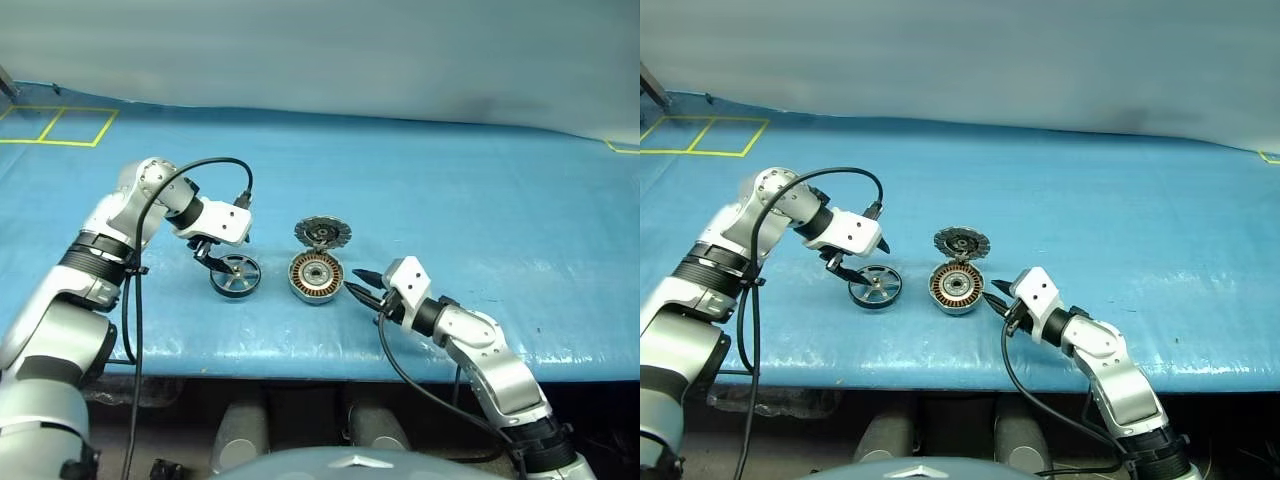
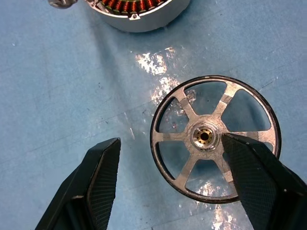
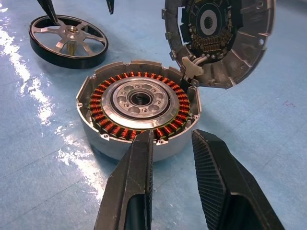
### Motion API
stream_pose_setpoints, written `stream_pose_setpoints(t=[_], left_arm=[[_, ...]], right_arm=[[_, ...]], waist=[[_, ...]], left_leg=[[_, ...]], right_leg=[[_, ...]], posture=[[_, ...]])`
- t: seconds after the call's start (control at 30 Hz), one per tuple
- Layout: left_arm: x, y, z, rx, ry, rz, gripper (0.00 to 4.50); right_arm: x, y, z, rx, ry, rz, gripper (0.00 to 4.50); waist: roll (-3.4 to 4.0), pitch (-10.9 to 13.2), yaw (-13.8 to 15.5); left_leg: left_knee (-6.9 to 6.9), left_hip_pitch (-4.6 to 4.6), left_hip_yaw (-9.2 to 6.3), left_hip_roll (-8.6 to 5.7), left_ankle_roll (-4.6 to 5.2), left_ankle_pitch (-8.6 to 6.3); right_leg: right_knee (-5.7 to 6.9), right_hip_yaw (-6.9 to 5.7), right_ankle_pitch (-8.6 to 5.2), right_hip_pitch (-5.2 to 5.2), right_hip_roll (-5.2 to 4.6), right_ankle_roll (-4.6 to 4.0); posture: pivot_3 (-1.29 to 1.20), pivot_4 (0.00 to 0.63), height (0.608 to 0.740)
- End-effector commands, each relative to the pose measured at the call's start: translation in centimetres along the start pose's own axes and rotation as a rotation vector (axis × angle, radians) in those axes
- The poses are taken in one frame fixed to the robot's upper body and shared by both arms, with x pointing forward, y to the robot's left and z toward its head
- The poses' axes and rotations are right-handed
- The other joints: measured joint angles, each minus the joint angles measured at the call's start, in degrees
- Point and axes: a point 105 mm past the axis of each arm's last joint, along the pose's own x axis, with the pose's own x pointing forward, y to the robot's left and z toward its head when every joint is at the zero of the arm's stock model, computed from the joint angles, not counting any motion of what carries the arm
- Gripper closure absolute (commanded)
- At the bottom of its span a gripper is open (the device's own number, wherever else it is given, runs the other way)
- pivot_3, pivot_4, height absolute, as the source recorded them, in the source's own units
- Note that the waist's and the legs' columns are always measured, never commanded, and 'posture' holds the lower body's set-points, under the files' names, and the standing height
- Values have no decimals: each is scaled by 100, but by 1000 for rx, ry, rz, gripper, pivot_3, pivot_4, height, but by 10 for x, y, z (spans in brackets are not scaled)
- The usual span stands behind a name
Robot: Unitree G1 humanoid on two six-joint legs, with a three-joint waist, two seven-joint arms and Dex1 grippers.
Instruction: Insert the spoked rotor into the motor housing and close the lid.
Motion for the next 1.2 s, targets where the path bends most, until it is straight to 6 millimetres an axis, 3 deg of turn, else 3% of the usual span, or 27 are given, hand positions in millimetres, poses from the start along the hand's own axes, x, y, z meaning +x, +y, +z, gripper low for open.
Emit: stream_pose_setpoints(t=[0.03, 0.27, 1.2], left_arm=[[-24, 10, 9, 25, 85, 1, 854], [-22, 17, 25, 80, 151, -51, 854], [16, -4, 7, 113, 216, -177, 854]], right_arm=[[-5, -2, 11, -35, -27, 3, 3168], [-8, -3, 13, -61, 12, 55, 3168], [-6, -2, 17, -68, 3, 54, 3168]], waist=[[0, 0, -2], [1, 0, -17], [0, 0, -19]], left_leg=[[1, -2, -1, 0, 0, 0], [-1, 0, -1, -1, 1, 0], [1, -2, -2, 0, 1, 0]], right_leg=[[-1, 0, 0, -1, 0, 0], [-4, 1, 0, 1, -1, 1], [-2, 2, 0, -1, 1, 0]], posture=[[0, 150, 740], [0, 150, 740], [0, 150, 740]])
